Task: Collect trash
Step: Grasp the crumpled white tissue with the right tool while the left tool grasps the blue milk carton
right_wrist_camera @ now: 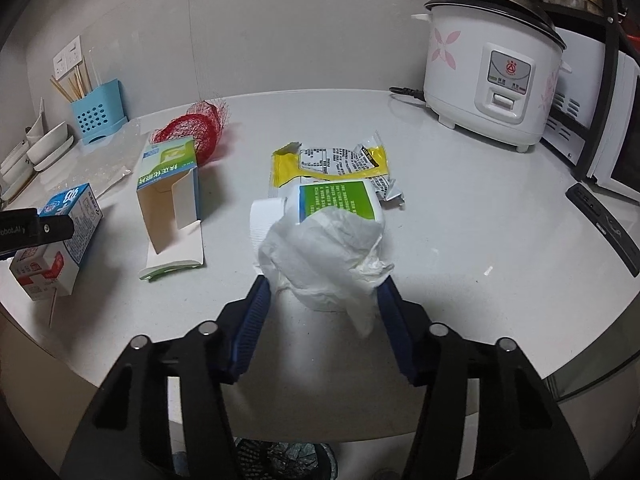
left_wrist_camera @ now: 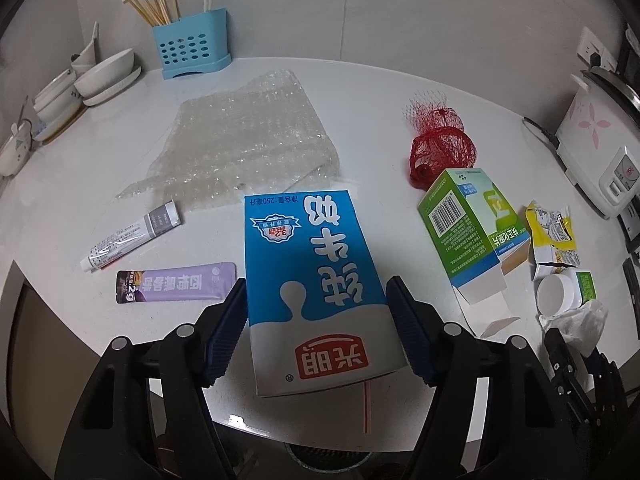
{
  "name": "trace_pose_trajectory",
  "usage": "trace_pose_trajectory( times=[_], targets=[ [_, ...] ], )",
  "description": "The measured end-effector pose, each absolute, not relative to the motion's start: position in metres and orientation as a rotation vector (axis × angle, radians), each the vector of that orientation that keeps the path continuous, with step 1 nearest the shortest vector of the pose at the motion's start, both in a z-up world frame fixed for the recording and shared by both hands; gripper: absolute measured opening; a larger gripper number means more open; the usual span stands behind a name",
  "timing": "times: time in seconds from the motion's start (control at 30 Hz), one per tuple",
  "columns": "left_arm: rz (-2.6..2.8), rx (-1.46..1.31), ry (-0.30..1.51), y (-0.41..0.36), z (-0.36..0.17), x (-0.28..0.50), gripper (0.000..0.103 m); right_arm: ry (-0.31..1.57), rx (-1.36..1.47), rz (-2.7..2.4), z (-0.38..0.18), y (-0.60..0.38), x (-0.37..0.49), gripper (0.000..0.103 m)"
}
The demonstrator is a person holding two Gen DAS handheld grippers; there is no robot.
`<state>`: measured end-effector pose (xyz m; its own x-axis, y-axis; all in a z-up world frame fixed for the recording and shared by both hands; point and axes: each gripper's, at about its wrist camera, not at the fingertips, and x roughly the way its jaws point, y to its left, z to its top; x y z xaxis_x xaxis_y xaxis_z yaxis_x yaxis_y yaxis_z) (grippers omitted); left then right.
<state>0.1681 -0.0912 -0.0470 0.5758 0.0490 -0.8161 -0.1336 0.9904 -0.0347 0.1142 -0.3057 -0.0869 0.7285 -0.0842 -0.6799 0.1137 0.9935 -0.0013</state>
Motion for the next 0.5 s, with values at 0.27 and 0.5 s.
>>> trace_pose_trajectory(
  times=[0.27, 0.5],
  targets=[
    [0.088, -0.093, 0.945, -0.090, -0.044, 0.156, 0.068, 0.717, 0.043, -0.115, -0.078, -0.304, 0.106, 0.022],
    [0.066, -0.093, 0.924, -0.087, -0.035, 0.136, 0.067, 0.665, 0.049, -0.115, -0.061, -0.302, 0.084, 0.020]
  ],
)
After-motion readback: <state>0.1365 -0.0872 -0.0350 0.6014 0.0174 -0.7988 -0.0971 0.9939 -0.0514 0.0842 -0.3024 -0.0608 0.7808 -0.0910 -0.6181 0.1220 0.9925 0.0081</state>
